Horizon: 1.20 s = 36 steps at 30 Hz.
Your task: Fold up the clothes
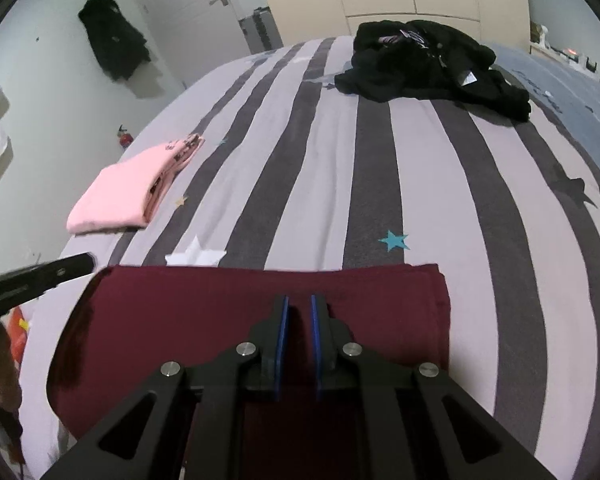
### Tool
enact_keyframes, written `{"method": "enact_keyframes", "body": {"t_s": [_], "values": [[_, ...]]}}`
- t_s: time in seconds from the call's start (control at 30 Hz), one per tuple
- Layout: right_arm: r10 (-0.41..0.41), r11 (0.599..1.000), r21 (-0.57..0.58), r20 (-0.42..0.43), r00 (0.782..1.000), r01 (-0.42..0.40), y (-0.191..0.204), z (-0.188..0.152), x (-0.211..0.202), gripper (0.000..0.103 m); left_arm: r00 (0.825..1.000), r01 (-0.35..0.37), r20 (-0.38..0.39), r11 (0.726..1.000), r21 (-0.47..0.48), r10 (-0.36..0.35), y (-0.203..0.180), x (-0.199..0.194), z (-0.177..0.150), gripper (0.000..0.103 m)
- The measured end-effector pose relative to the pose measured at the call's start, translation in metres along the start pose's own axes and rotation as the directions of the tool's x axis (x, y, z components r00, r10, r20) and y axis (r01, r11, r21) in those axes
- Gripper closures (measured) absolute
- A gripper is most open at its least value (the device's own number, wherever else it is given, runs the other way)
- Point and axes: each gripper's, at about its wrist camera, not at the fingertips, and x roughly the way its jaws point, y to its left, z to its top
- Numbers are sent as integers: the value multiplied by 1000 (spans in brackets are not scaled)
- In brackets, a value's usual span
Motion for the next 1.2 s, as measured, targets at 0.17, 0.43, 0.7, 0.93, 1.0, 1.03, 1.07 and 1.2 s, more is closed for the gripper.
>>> {"method": "enact_keyframes", "body": {"t_s": [0.17,0.43,0.7,0.93,1.0,1.03,1.07,1.2], "values": [[7,1000,17,-18,1000,-7,-11,-11,2,96,992,-110,-65,994,27,111,11,32,4,101],[26,1000,2,-19,999,-26,-18,-11,-2,99,965,-260,-17,965,44,261,34,13,-15,102],[36,999,14,-2,999,-36,-18,-14,-19,95,977,-214,31,977,17,213,13,-22,-23,102],[53,999,-13,7,999,-53,0,-23,-46,93,990,-131,51,991,24,130,-41,-30,-34,102],[69,997,-21,6,998,-69,7,-28,-53,93,993,-108,47,994,25,107,-50,-34,-41,102],[76,997,-26,4,997,-76,10,-30,-55,93,994,-99,47,995,26,97,-54,-36,-44,102],[81,996,-31,0,997,-81,14,-33,-57,93,995,-93,46,995,27,91,-57,-40,-49,102],[103,994,-44,-1,995,-103,30,-48,-69,93,997,-45,69,999,14,44,-67,-55,-70,102]]}}
